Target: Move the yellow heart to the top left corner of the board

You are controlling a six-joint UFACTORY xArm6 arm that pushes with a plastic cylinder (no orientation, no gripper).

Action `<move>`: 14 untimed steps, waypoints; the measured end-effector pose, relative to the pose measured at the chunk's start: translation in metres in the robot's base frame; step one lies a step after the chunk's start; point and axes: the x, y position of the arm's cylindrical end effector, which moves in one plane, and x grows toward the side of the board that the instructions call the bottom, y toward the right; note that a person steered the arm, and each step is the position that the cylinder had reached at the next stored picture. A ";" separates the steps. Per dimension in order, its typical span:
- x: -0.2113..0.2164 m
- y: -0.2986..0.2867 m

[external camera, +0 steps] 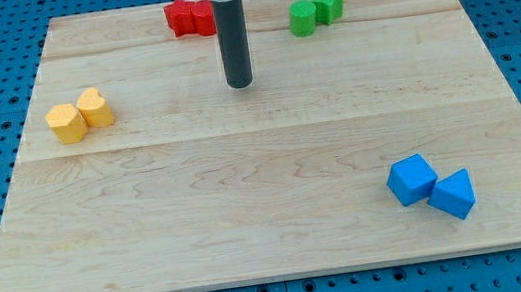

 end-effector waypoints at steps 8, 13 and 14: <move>0.010 -0.142; 0.008 -0.174; -0.041 -0.174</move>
